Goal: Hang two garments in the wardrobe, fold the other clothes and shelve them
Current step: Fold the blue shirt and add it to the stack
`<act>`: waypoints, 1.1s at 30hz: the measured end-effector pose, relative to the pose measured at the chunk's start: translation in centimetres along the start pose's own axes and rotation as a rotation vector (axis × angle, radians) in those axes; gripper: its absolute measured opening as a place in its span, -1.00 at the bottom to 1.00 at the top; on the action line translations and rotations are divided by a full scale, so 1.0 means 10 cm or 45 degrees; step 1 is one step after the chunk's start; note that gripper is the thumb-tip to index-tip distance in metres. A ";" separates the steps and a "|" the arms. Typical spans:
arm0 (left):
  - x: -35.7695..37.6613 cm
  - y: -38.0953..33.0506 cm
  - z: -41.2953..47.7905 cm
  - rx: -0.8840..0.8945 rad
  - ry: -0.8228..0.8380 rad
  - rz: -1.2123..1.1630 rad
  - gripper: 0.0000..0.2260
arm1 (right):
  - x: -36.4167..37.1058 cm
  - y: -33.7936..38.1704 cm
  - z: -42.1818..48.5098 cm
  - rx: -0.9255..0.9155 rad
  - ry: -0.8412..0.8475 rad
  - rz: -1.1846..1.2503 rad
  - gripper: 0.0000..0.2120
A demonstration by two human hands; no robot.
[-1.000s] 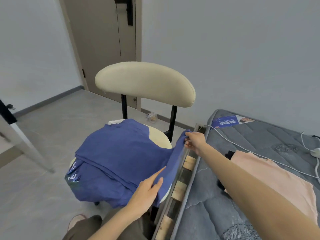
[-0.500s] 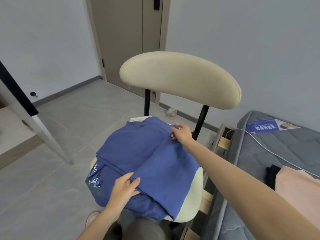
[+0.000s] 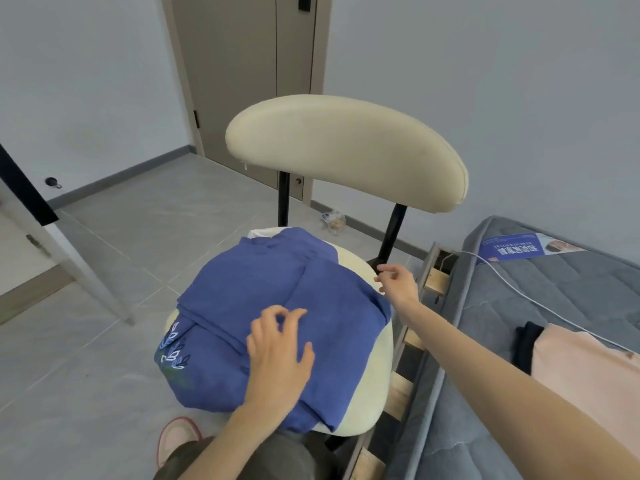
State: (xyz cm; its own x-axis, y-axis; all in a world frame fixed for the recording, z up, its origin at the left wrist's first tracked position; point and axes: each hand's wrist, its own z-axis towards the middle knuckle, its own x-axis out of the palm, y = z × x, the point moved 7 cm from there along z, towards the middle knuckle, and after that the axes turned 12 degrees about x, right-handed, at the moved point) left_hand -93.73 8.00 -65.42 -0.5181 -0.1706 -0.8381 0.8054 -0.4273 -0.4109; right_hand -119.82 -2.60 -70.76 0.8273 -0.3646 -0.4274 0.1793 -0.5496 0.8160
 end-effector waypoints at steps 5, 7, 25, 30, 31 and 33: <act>0.62 -0.58 -0.06 0.383 0.492 0.197 -0.30 | -0.18 -0.49 0.07 0.110 0.003 -0.210 -0.76; 0.78 -0.65 -0.10 0.383 0.592 0.293 -0.15 | -0.12 -0.60 0.06 0.100 0.077 -0.287 -0.78; 1.04 -0.41 -0.26 0.439 0.632 0.447 -0.18 | -0.18 -0.68 0.34 0.177 0.103 -0.167 -0.81; 0.98 -0.43 -0.32 0.355 0.691 0.378 -0.12 | -0.18 -0.91 0.23 0.502 -0.028 0.105 -0.93; 0.98 -0.43 -0.33 0.322 0.698 0.360 -0.08 | -0.17 -0.98 0.19 0.598 -0.029 0.155 -0.97; 1.05 -0.40 -0.38 0.301 0.694 0.367 -0.10 | -0.14 -1.07 0.03 0.757 0.005 0.342 -0.87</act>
State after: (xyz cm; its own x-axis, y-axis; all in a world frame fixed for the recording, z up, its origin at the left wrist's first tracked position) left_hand -101.35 11.28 -73.94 -0.0212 0.1406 -0.9898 0.7728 -0.6258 -0.1055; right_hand -123.10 3.58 -79.01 0.8046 -0.5450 -0.2360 -0.3583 -0.7623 0.5389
